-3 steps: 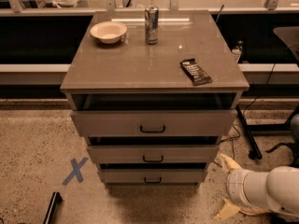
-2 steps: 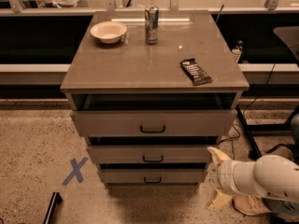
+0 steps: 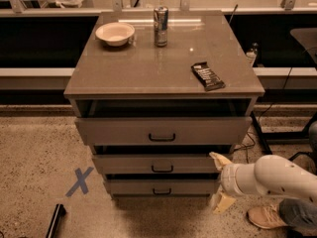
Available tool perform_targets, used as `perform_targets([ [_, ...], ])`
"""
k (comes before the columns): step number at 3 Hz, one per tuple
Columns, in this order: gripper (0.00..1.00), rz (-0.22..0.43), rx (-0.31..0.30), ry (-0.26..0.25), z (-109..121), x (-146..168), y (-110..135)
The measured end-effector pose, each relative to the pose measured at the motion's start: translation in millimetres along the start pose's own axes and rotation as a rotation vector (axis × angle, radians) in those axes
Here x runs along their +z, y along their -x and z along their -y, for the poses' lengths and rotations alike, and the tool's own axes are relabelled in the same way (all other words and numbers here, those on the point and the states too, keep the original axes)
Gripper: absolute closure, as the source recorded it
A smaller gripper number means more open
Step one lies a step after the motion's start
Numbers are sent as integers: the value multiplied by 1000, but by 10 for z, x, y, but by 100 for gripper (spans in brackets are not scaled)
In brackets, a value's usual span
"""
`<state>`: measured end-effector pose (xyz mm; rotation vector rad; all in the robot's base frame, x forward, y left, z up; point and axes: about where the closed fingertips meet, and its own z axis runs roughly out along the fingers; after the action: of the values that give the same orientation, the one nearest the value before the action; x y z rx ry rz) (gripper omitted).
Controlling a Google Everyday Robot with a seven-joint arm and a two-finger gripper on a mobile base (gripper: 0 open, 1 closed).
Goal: Open middle drawer
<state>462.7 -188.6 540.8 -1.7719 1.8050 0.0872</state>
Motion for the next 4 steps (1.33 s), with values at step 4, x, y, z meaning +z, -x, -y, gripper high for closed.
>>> perform_targets([
  [4,0,74,15,67,365,1019,-316],
])
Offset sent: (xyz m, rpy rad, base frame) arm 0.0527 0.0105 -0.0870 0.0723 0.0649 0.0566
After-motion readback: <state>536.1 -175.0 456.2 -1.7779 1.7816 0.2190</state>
